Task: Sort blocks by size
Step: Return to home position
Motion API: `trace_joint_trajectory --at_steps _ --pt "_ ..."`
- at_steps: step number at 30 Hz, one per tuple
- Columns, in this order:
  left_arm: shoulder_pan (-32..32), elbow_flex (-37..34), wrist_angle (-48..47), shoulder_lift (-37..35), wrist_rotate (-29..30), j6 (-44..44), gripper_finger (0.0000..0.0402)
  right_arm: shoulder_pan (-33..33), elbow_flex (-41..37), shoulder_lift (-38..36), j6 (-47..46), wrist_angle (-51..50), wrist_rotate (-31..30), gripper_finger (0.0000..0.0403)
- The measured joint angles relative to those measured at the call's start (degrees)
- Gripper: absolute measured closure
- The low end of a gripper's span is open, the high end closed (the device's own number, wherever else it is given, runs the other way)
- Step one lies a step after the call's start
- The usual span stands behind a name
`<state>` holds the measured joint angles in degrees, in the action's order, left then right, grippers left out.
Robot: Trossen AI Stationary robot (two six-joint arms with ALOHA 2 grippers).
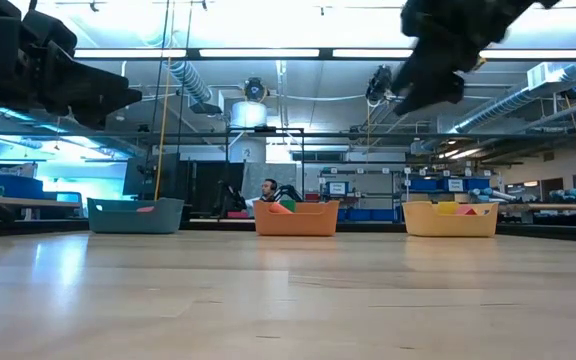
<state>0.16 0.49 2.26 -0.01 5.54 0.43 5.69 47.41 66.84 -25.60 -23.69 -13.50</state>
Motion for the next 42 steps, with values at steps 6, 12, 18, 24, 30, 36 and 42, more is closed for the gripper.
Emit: trace_joint_trajectory --at_steps 6,12,18,24,30,36,42 --pt "0.0 -0.02 0.03 0.0 0.09 0.02 0.0204 9.17 -10.87 -6.14 1.88 7.43 -6.68 0.0117" --pt "0.0 -0.02 0.0 0.0 0.17 0.02 0.0204 12.64 -24.82 -20.6 3.56 16.55 -4.9 0.0121" --pt "0.0 -0.02 0.0 0.0 0.15 0.03 0.0204 8.22 -37.98 -40.08 7.67 26.26 6.31 0.0118" --pt "0.0 -0.02 0.0 0.0 0.15 0.04 0.0204 -1.44 -44.68 -53.51 7.82 26.6 18.07 0.0119" --pt "0.0 -0.04 0.0 0.0 0.13 0.04 0.0204 -7.75 -47.05 -61.13 9.13 25.38 18.2 0.0122" --pt "-0.01 -0.04 0.0 0.0 0.11 0.05 0.0204 -10.13 -47.0 -66.8 10.81 25.39 13.73 0.0117" --pt "0.0 -0.04 0.09 0.0 0.04 0.07 0.0204 -9.52 -47.05 -64.9 16.0 24.66 14.58 0.0119"
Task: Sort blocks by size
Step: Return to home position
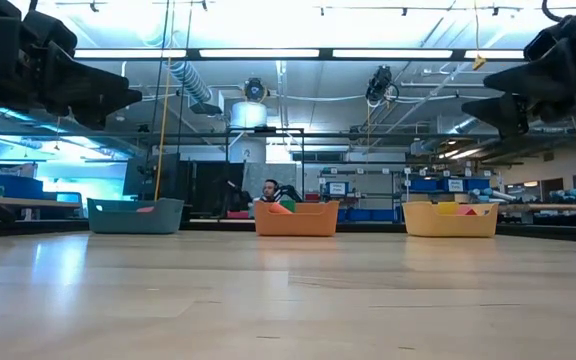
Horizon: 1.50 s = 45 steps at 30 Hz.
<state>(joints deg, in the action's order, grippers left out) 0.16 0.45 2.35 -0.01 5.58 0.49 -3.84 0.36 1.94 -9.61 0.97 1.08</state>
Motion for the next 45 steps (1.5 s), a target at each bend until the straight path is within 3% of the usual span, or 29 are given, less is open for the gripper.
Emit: trace_joint_trajectory --at_steps 10,45 --pt "-0.02 0.0 0.97 0.0 -0.04 0.0 0.0204 0.0 0.0 3.5 9.68 0.1 0.02 0.0117" --pt "-0.02 -0.02 0.97 0.0 0.04 0.0 0.0204 0.0 0.0 5.29 9.35 0.26 0.02 0.0118"
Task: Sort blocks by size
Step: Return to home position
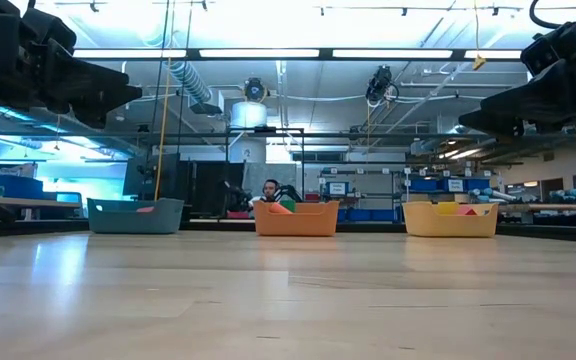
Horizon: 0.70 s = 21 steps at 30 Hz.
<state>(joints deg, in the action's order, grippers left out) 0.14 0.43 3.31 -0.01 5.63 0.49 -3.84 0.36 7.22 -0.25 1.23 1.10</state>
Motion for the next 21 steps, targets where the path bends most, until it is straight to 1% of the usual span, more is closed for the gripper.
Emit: trace_joint_trajectory --at_steps 21 --pt "0.0 0.0 0.0 0.0 0.02 0.0 0.0204 0.0 0.0 0.0 -0.01 0.0 0.01 0.0118"
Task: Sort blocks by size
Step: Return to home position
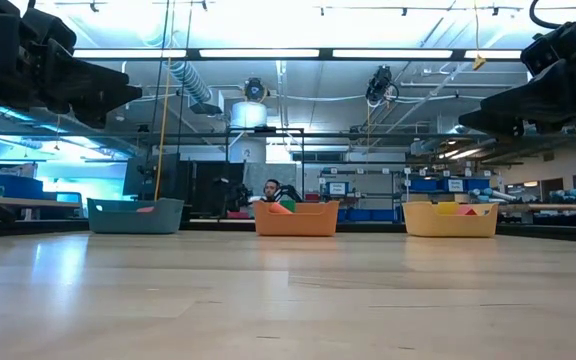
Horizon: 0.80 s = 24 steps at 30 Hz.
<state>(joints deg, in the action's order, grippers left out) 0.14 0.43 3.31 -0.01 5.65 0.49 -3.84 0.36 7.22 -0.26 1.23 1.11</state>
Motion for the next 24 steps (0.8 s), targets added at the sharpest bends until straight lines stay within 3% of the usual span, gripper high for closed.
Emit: trace_joint_trajectory --at_steps 24 --pt "0.0 0.0 0.0 0.0 -0.02 0.0 0.0204 0.0 0.0 0.0 -0.01 0.0 0.02 0.0122"
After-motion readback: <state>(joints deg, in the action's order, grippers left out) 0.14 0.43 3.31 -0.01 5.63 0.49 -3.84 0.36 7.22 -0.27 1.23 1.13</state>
